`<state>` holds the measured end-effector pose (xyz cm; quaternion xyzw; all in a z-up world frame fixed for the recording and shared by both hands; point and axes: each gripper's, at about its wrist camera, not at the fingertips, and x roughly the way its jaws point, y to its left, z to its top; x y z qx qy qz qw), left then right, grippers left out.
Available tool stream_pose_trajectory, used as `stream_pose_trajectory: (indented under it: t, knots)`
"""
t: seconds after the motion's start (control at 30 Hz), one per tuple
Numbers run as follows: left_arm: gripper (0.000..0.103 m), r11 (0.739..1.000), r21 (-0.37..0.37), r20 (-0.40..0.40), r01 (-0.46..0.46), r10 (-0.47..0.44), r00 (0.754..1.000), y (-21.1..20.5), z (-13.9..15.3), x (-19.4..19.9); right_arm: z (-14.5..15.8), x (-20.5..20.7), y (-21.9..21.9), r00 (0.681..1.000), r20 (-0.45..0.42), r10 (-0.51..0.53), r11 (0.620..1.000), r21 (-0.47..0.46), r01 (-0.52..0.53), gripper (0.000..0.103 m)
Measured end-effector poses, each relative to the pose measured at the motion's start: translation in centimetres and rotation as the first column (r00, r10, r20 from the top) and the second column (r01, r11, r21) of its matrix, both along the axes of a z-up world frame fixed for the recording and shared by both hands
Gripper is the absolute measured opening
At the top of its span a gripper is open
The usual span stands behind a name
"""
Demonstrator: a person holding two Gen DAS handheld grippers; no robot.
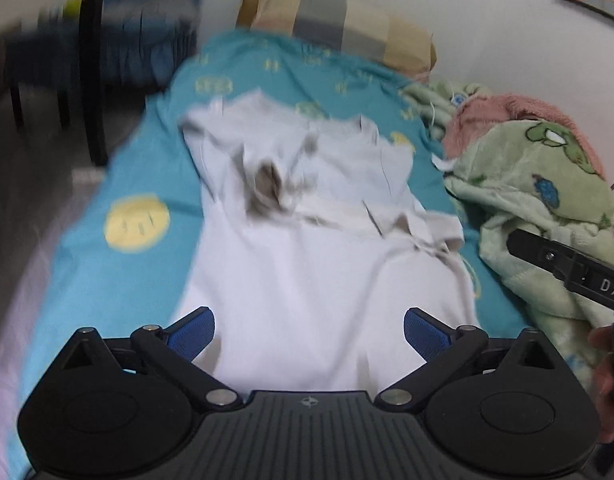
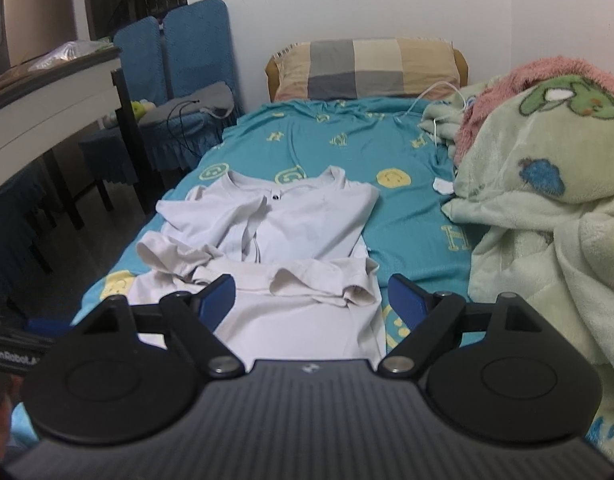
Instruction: Fold clothes
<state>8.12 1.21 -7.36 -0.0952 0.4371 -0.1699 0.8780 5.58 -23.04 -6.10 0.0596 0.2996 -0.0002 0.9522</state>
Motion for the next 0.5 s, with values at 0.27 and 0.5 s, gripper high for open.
stream_pose_trajectory:
  t: [0.27,0.5]
  knots:
    - [0.1,0.981,-0.156,-0.283,-0.118,0.07,0.957,2.0,-3.6,1.7,0.1,-0.1,0.4,1.0,-0.001,0.015,1.0,-0.01,-0.015,0.085]
    - [0.092,0.909,-0.27,-0.475,-0.317,0.16,0.865,4.3,-7.8,3.0,-0.3,0.2,0.2,0.999,-0.035,-0.001,1.0,-0.007,0.001,0.085]
